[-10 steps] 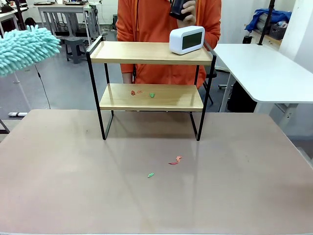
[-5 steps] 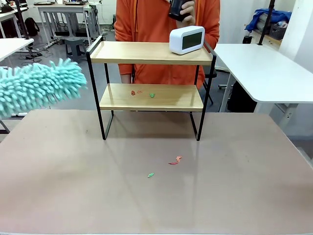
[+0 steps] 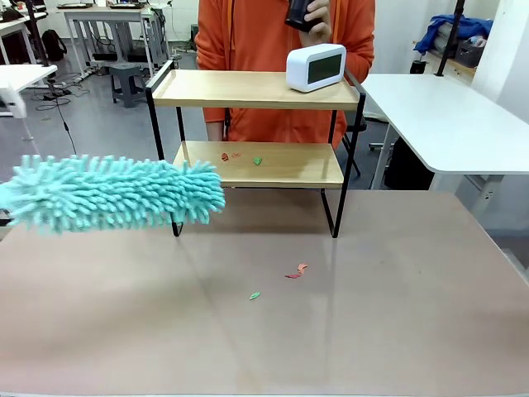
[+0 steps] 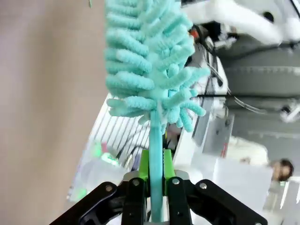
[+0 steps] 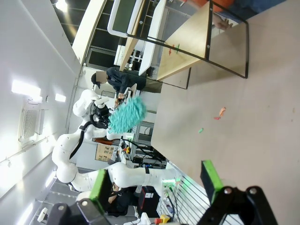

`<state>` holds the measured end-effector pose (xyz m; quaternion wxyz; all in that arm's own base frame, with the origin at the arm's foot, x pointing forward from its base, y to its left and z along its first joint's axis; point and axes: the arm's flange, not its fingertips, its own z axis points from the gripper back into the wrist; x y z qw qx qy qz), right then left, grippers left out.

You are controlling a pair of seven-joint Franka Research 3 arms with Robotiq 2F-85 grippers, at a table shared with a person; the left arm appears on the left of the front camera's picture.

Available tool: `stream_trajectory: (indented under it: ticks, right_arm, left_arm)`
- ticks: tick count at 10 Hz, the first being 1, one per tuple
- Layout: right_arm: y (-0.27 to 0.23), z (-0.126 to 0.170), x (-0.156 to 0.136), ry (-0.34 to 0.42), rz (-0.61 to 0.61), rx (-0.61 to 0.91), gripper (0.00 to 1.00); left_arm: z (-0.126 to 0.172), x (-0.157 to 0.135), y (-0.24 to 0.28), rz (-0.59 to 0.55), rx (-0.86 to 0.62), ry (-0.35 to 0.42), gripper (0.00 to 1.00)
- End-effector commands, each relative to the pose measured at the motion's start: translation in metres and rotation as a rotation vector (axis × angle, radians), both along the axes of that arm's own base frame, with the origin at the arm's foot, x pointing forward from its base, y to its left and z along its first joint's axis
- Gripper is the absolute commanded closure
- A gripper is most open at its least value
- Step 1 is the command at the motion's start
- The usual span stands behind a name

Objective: Clean the shelf.
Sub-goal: Clean the remaining tier of the Shelf with the Duster once objects are removed.

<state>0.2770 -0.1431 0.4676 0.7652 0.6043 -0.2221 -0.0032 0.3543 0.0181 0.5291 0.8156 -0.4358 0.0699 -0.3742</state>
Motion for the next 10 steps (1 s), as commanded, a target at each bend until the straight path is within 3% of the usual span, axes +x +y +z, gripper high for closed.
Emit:
stream_trajectory:
  ticks: [1,3,4,7,9,10]
  right_arm:
    - [0.0,0.001,0.002,-0.035,-0.004,0.011,0.0]
    - [0.0,0.001,0.002,-0.035,-0.004,0.011,0.0]
    - [0.0,0.001,0.002,-0.035,-0.004,0.011,0.0]
    - [0.0,0.001,0.002,-0.035,-0.004,0.011,0.0]
    - [0.0,0.001,0.002,-0.035,-0.004,0.011,0.0]
    - [0.0,0.001,0.002,-0.035,-0.004,0.011,0.0]
  left_arm:
    - [-0.005,-0.006,-0.033,0.183,-0.003,-0.031,0.87]
    - [-0.012,0.0,-0.059,0.428,-0.08,-0.024,0.87]
    - [-0.004,0.008,-0.029,0.188,-0.007,-0.016,0.87]
    - [-0.004,0.008,-0.029,0.188,-0.007,-0.016,0.87]
    - [-0.014,0.004,-0.049,0.319,-0.011,-0.01,0.87]
    - [-0.016,0.001,-0.062,0.325,-0.012,-0.019,0.87]
